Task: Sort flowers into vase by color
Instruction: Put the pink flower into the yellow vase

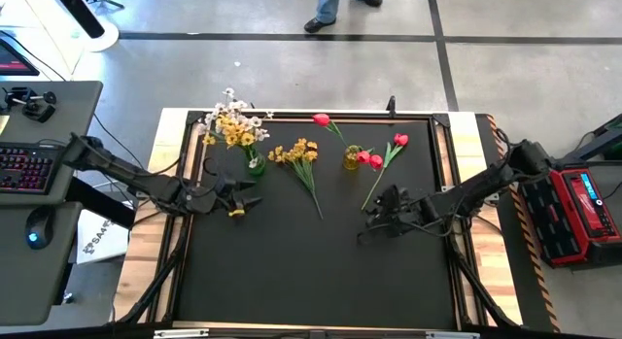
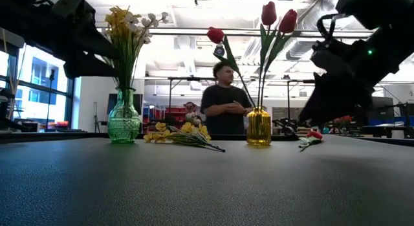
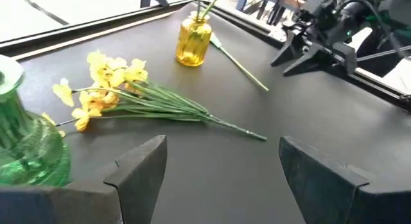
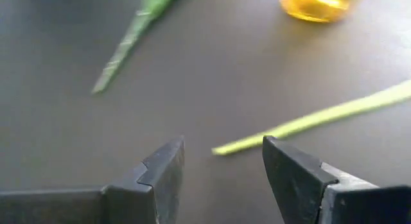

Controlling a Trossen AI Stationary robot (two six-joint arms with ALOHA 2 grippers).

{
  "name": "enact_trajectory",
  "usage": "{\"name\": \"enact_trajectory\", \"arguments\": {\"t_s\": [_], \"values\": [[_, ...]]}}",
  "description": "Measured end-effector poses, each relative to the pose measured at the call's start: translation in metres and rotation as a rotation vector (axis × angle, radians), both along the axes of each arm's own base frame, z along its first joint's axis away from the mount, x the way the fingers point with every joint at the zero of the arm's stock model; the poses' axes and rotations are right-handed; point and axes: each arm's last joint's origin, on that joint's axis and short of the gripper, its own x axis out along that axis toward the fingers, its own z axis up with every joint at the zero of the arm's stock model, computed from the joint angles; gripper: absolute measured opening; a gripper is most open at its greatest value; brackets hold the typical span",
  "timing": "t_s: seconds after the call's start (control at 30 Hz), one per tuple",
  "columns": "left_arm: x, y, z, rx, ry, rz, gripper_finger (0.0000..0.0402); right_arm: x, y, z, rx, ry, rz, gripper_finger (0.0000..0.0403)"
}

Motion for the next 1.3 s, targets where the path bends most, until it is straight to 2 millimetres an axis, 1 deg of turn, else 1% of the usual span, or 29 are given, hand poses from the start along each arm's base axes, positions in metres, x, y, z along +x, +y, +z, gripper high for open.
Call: {"name": "enact_trajectory", "arguments": {"t_s": [0.13,0.2,0.3,0.4,0.5,0.57,0.63,0.7,0.77,0.83,0.9,0.93,1.0,1.07,1.17,1.3], "values": [[0.003,-0.005,-0.003,0.004,0.004,-0.009,0.0287,0.011,0.006,-0.007,-0.028,-0.032,0.179,0.0193],[0.004,-0.006,-0.004,-0.004,0.008,-0.011,0.0287,0.015,0.008,-0.014,-0.04,-0.031,0.223,0.0193],[0.006,-0.008,-0.006,-0.008,0.005,-0.012,0.0287,0.016,0.007,-0.027,-0.046,0.023,0.208,0.0193],[0.007,-0.009,-0.007,-0.008,0.005,-0.011,0.0287,0.017,0.006,-0.04,-0.01,0.071,0.194,0.0193],[0.008,-0.009,-0.007,-0.002,0.008,-0.014,0.0287,0.019,0.008,-0.042,0.045,0.097,0.233,0.0193],[0.008,-0.009,-0.008,0.001,0.014,-0.014,0.0287,0.018,0.016,-0.035,0.12,0.113,0.27,0.0193],[0.009,-0.009,-0.009,0.002,0.018,-0.014,0.0287,0.013,0.027,-0.023,0.227,0.158,0.344,0.0193],[0.009,-0.009,-0.01,0.005,0.025,-0.013,0.0287,0.004,0.036,-0.009,0.307,0.216,0.395,0.0193],[0.01,-0.01,-0.01,0.006,0.027,-0.013,0.0287,-0.001,0.042,0.01,0.333,0.208,0.4,0.0193],[0.01,-0.01,-0.011,0.008,0.032,-0.014,0.0287,-0.006,0.043,0.025,0.273,0.163,0.356,0.0193],[0.01,-0.01,-0.011,0.009,0.034,-0.014,0.0287,-0.011,0.038,0.028,0.114,0.112,0.264,0.0193],[0.01,-0.01,-0.011,0.009,0.033,-0.013,0.0287,-0.01,0.035,0.029,0.045,0.058,0.185,0.0193],[0.01,-0.01,-0.011,0.008,0.033,-0.013,0.0287,-0.008,0.028,0.029,-0.019,-0.037,0.046,0.0193],[0.01,-0.01,-0.011,0.008,0.033,-0.012,0.0287,-0.003,0.02,0.023,-0.051,-0.054,-0.027,0.0193],[0.01,-0.01,-0.011,0.01,0.033,-0.011,0.0287,0.007,0.008,0.012,-0.1,-0.011,-0.06,0.0192],[0.01,-0.01,-0.011,0.011,0.033,-0.011,0.0287,0.018,-0.008,-0.007,-0.111,0.107,-0.071,0.0185]]}}
